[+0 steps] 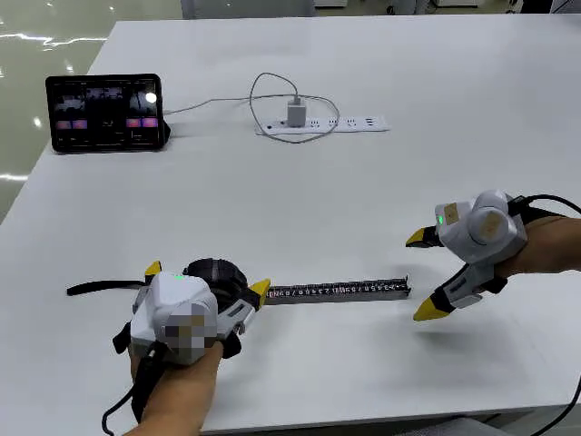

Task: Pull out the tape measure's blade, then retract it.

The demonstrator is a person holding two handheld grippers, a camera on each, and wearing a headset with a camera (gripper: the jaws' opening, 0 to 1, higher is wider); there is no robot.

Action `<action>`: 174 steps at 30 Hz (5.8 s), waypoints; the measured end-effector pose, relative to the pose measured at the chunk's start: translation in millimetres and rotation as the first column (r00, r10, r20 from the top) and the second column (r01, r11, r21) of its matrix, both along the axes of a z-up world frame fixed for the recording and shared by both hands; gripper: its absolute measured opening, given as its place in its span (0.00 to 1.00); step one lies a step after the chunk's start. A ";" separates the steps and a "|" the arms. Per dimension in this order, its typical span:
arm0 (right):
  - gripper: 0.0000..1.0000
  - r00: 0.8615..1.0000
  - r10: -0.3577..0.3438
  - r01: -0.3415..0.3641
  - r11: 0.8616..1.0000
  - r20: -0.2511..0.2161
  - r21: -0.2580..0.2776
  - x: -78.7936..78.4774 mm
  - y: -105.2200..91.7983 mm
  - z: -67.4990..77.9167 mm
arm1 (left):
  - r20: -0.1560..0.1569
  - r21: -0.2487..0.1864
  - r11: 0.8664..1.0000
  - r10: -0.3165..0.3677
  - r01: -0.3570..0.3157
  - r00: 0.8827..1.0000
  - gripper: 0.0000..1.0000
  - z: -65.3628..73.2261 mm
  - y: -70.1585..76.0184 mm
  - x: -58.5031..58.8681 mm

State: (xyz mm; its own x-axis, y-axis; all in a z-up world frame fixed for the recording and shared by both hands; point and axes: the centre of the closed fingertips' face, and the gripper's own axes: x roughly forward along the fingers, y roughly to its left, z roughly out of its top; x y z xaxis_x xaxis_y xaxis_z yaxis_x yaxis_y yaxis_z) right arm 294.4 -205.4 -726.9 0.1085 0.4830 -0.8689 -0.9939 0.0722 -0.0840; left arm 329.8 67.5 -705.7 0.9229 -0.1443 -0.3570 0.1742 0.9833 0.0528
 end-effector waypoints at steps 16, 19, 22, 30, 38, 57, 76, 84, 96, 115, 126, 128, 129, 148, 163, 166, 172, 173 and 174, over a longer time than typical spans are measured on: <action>0.39 0.999 0.027 -0.028 0.999 -0.030 -0.045 2.9 1.8 -15.5 | -0.058 -0.016 0.999 -0.038 0.037 0.998 0.99 -7.9 -6.1 -6.4; 0.34 0.999 0.025 -0.027 0.998 -0.044 -0.055 4.8 -0.2 -20.1 | -0.052 -0.026 0.999 -0.042 0.041 0.998 0.99 -6.2 -8.2 -6.3; 0.27 0.998 0.007 -0.010 0.998 -0.055 -0.055 8.7 -1.5 -24.1 | -0.056 -0.030 0.999 -0.034 0.032 0.998 0.99 -6.7 -6.4 -6.3; 0.17 0.996 -0.001 -0.005 0.998 -0.086 -0.067 9.6 -3.1 -26.2 | -0.057 -0.042 0.999 -0.024 0.021 0.998 0.99 -6.7 -4.7 -6.0; 0.13 0.995 0.041 -0.049 0.995 -0.089 -0.086 4.7 -1.6 -26.5 | -0.052 -0.046 0.999 -0.020 0.018 0.998 0.99 -6.0 -4.0 -5.3; 0.10 0.994 -0.055 0.043 0.991 -0.092 -0.126 2.6 -2.1 -29.0 | -0.075 -0.089 0.996 0.020 -0.026 0.997 0.72 -6.6 0.7 -5.8; 0.10 0.993 -0.057 0.043 0.990 -0.100 -0.136 2.5 0.1 -28.9 | -0.112 -0.073 0.997 0.000 -0.008 0.994 0.60 -7.4 2.6 -7.7; 0.11 0.993 -0.063 0.049 0.989 -0.096 -0.142 3.3 0.7 -28.7 | -0.105 -0.065 0.998 -0.005 -0.002 0.994 0.60 -7.9 2.2 -7.1; 0.11 0.987 -0.121 0.105 0.985 -0.106 -0.138 4.2 4.1 -29.4 | -0.108 -0.063 0.998 -0.009 0.003 0.994 0.60 -9.0 0.9 -6.6; 0.11 0.983 -0.140 0.115 0.973 -0.118 -0.201 5.1 9.3 -29.7 | -0.105 -0.055 0.998 -0.019 0.013 0.994 0.60 -8.9 0.0 -7.1; 0.11 0.985 -0.131 0.107 0.974 -0.111 -0.201 4.0 13.7 -29.7 | -0.106 -0.050 0.999 -0.023 0.018 0.994 0.60 -9.6 0.0 -7.7; 0.11 0.986 -0.129 0.105 0.974 -0.110 -0.202 3.7 14.4 -29.7 | -0.106 -0.050 0.999 -0.024 0.018 0.994 0.60 -9.6 0.0 -7.9; 0.11 0.986 -0.129 0.105 0.974 -0.109 -0.202 3.7 14.8 -29.6 | -0.106 -0.050 0.999 -0.024 0.019 0.994 0.60 -9.6 0.0 -8.0; 0.11 0.982 -0.149 0.127 0.974 -0.112 -0.185 4.4 20.3 -29.8 | -0.106 -0.044 0.999 -0.027 0.022 0.994 0.60 -9.7 0.2 -8.2; 0.11 0.983 -0.144 0.121 0.974 -0.112 -0.190 5.6 25.4 -30.1 | -0.106 -0.040 0.999 -0.029 0.025 0.994 0.60 -10.1 0.2 -8.1; 0.11 0.983 -0.147 0.123 0.974 -0.112 -0.192 5.5 26.7 -30.1 | -0.105 -0.039 0.999 -0.029 0.025 0.994 0.60 -10.2 0.3 -8.1; 0.11 0.983 -0.144 0.120 0.974 -0.113 -0.194 5.4 28.5 -30.2 | -0.106 -0.038 0.999 -0.030 0.026 0.994 0.60 -10.4 0.4 -8.2; 0.11 0.983 -0.143 0.120 0.974 -0.113 -0.194 5.3 28.7 -30.1 | -0.106 -0.038 0.999 -0.030 0.026 0.994 0.60 -10.5 0.4 -8.2; 0.11 0.983 -0.144 0.120 0.974 -0.113 -0.193 5.5 29.1 -30.1 | -0.106 -0.038 0.999 -0.030 0.027 0.994 0.60 -10.5 0.4 -8.2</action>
State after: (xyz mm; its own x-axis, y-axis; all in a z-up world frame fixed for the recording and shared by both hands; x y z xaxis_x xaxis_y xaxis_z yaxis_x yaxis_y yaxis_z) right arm 299.9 -176.3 -757.0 0.0446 0.3018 -0.9523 -0.9800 0.1983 0.0169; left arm 321.7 67.8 -716.2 0.8754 -0.1846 -0.4468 0.2048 0.9788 -0.0031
